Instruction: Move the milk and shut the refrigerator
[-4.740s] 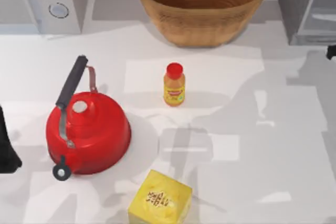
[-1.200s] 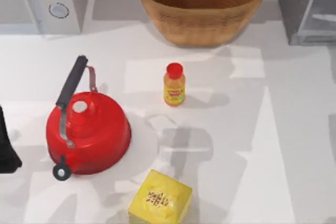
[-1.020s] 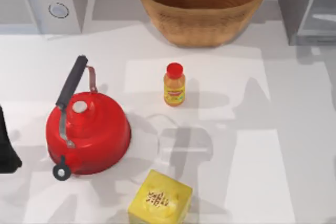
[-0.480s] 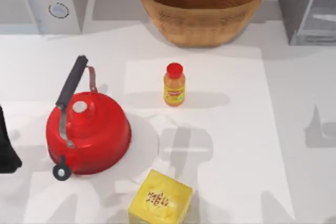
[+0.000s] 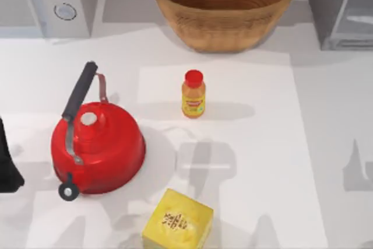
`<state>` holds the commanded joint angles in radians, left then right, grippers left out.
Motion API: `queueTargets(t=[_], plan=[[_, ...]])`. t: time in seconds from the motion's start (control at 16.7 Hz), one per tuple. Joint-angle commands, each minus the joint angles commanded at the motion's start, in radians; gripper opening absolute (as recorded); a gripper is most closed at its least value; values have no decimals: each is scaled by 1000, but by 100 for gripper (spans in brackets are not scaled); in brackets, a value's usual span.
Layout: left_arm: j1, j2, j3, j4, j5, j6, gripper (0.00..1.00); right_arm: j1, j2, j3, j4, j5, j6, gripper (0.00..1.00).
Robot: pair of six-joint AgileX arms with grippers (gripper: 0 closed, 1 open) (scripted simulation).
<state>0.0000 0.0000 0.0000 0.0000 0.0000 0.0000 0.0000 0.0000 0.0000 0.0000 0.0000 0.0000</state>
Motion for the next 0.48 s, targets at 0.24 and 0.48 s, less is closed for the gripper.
queueTargets(t=[0.24, 0.48], plan=[[0, 0, 0, 0, 0, 0, 100, -3, 4, 2, 0, -1, -1, 100], [0, 0, 0, 0, 0, 0, 100, -2, -44, 41, -66, -2, 0, 100]])
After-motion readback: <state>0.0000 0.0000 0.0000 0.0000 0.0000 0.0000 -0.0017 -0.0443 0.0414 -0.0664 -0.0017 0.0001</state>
